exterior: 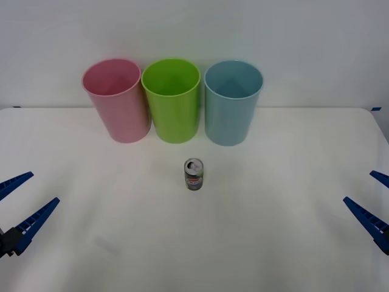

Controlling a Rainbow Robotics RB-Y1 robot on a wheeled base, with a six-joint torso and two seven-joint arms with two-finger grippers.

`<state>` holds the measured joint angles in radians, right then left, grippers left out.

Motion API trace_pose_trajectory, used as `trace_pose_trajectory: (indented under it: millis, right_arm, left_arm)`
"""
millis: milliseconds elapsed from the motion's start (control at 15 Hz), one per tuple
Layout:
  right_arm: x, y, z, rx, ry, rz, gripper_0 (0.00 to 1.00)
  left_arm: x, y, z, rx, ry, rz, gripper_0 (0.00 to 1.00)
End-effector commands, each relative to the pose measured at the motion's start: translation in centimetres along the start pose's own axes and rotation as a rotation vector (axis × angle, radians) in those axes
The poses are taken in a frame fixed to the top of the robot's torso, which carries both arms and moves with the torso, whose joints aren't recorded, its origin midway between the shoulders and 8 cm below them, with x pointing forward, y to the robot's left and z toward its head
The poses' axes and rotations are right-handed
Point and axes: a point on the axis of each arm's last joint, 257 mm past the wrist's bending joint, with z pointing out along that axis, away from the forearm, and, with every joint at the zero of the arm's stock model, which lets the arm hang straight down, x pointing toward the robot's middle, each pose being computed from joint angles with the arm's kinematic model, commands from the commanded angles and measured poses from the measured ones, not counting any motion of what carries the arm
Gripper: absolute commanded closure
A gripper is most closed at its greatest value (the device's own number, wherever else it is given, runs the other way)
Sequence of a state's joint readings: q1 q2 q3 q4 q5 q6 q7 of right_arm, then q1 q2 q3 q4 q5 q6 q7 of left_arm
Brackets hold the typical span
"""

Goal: Grasp the object on the table and drop it into the matching bin: aluminum can to the light blue bin, PET bottle to the pink bin.

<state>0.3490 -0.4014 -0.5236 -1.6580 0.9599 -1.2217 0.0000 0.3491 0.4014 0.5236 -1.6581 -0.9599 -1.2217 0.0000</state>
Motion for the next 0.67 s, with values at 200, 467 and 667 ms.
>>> trace_pose_trajectory:
  millis: [200, 467, 667]
  right_arm:
    - [-0.8, -0.1, 0.1, -0.003, -0.001, -0.031, 0.00]
    - [0.1, 1.0, 1.4, -0.039, 0.018, -0.017, 0.00]
    - [1.2, 1.8, 3.4, -0.054, 0.022, 0.000, 0.00]
  left_arm:
    - [0.0, 0.0, 0.0, 0.000, 0.000, 0.000, 0.00]
    - [0.0, 0.0, 0.0, 0.000, 0.000, 0.000, 0.00]
    - [0.0, 0.0, 0.0, 0.000, 0.000, 0.000, 0.00]
